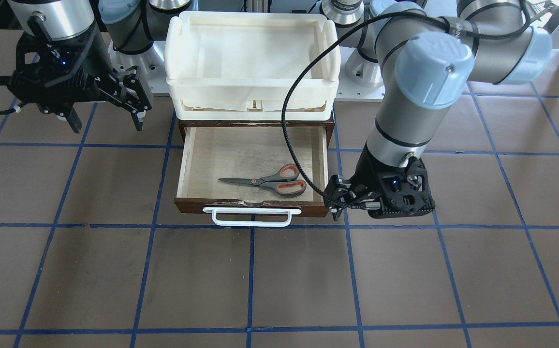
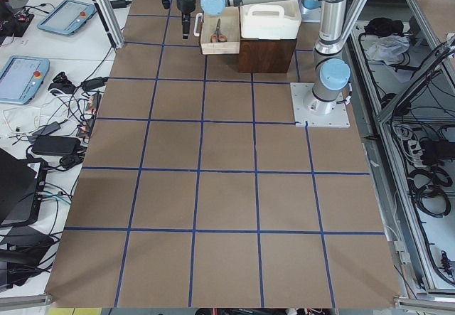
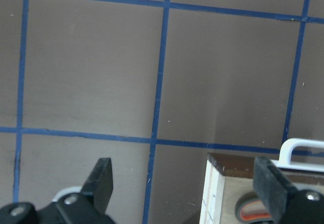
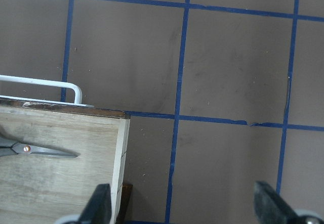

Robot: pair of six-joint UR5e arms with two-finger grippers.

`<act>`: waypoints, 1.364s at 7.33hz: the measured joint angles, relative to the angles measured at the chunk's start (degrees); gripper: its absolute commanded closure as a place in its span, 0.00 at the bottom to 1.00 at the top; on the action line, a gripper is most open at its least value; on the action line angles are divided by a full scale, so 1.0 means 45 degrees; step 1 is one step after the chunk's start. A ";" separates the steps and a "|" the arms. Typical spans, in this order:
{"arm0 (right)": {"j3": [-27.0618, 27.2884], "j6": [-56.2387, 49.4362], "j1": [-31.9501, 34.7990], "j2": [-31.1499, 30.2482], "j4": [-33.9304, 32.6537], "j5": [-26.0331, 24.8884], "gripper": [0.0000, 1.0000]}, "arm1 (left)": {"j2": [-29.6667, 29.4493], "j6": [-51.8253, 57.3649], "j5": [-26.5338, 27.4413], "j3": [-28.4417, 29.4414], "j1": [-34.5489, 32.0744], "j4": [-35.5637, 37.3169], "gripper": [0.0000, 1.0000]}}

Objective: Put scissors in drawer and close it
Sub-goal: 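Swing the left gripper over to the drawer's white handle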

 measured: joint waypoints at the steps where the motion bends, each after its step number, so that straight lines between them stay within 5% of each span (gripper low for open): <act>1: 0.0354 0.0456 -0.0003 -0.0302 -0.0025 0.0017 0.00 | -0.0578 -0.0250 0.0030 0.0064 -0.0375 0.0439 0.00; 6: 0.1407 0.0669 -0.0022 -0.0789 -0.1410 0.0040 0.00 | -0.2892 -0.1599 0.0095 0.0405 -0.1618 0.1885 0.00; 10: 0.1415 0.0673 -0.0016 -0.0712 -0.1946 0.0052 0.00 | -0.3427 -0.2130 0.0054 0.0472 -0.1859 0.1597 0.00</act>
